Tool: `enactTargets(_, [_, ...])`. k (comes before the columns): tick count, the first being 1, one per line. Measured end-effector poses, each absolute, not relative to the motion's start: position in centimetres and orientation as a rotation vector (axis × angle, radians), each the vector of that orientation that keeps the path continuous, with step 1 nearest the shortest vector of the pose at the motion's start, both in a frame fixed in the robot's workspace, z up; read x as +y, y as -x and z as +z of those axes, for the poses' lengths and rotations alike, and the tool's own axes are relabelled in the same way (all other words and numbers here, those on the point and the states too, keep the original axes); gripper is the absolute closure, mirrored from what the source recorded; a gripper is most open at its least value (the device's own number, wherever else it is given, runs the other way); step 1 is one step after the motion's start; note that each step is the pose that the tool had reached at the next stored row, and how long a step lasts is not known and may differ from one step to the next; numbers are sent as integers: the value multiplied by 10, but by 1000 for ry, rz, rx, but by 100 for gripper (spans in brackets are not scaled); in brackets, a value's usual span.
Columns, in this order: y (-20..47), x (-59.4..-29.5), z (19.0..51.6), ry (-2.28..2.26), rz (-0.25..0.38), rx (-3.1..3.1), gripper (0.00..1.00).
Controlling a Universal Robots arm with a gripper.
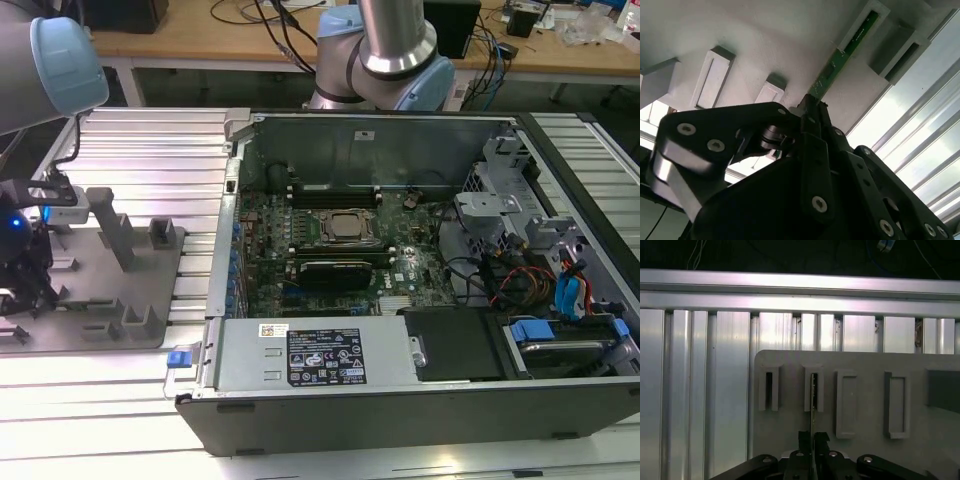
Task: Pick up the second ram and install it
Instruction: 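Pick up the second ram and move it above second insertion slot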
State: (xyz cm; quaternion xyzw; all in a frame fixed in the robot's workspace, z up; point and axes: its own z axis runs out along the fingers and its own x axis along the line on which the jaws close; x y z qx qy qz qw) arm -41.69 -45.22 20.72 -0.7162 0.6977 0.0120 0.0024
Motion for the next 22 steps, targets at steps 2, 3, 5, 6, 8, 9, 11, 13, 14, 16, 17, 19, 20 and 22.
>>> enactTargets(2, [417, -452, 207, 2247, 38, 2189, 90])
enactTargets(3, [417, -452, 207, 2247, 38, 2189, 90])
enactTargets(5, [417, -452, 207, 2247, 38, 2189, 90])
enactTargets(6, [417, -452, 207, 2247, 38, 2189, 90])
enactTargets(8, [417, -452, 207, 2247, 38, 2189, 90])
enactTargets(9, [417, -452, 207, 2247, 38, 2189, 90])
enactTargets(11, [417, -452, 207, 2247, 38, 2189, 90])
enactTargets(13, [417, -452, 206, 2239, 40, 2195, 90])
enactTargets(14, [417, -452, 206, 2238, 40, 2195, 90])
enactTargets(16, [417, -452, 207, 2239, 40, 2195, 90])
enactTargets(17, [417, -452, 208, 2238, 39, 2194, 90])
enactTargets(19, [417, -452, 213, 2239, 40, 2195, 90])
enactTargets(20, [417, -452, 215, 2239, 40, 2195, 90])
enactTargets(22, [417, -452, 220, 2239, 40, 2195, 90])
